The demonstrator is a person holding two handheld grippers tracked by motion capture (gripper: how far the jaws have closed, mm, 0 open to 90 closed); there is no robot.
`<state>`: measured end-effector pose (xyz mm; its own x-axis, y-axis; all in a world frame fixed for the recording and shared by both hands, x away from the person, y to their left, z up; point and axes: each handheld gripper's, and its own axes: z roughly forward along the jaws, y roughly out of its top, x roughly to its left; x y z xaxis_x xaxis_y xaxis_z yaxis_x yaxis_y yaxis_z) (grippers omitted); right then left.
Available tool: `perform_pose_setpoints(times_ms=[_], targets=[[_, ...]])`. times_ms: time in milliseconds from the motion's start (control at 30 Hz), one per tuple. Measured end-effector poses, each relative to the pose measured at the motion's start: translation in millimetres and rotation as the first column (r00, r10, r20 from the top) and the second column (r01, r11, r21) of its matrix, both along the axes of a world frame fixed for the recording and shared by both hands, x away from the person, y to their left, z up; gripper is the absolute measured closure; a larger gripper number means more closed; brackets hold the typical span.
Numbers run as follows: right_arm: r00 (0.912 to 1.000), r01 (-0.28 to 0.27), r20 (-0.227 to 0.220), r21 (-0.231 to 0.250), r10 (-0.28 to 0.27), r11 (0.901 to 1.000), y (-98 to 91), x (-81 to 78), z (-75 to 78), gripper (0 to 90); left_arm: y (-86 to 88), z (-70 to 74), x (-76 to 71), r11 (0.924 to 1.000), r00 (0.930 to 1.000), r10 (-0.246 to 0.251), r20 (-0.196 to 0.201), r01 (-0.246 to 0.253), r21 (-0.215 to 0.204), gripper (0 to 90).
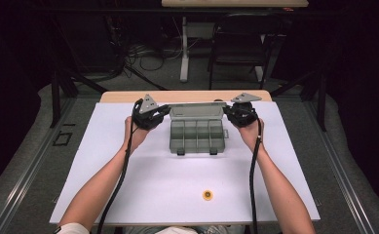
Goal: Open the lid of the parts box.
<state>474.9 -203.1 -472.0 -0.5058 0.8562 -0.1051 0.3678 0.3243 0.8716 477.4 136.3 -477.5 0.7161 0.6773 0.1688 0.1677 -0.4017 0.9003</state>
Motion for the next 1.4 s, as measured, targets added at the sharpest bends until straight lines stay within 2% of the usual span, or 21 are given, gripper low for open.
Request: perform_pose_setpoints(times_ms=[67,367,800,933,1167,1400], targets=[[1.0,0.003,-0.002,-0.002,-0.003,1.0,0.3,1.7,0.6,83.7,-0.2,0.8,2.1,1.0,1.0,0.0,0.001,0.0,0.007,81.2],[0.9998,0.016,-0.012,-0.003,-0.016,0.9999,0.6,12.3,0.5,84.8,-1.3,1.1,11.9,0.9999,0.9999,0.005,-0.015,-0.005,-0.009,81.5],[0.9985,0.048,-0.028,0.045,-0.046,0.9978,0.6,25.0,-5.4,85.2,-4.4,-1.6,26.4,0.9991,0.9991,0.035,-0.022,-0.036,-0.022,81.3],[0.9979,0.053,-0.038,0.041,-0.052,0.9977,1.4,28.3,-8.8,85.1,-5.5,-3.0,30.7,0.9986,0.9984,0.046,-0.032,-0.046,-0.025,81.0],[0.9971,0.063,-0.044,0.044,-0.062,0.997,2.2,34.3,-16.2,85.0,-7.7,-10.0,36.5,0.9973,0.9971,0.06,-0.047,-0.062,-0.039,80.7],[0.9965,0.071,-0.048,0.047,-0.069,0.9963,2.4,37.7,-19.9,84.9,-10.4,-18.9,42.3,0.9967,0.9944,0.076,-0.073,-0.078,-0.02,80.9]])
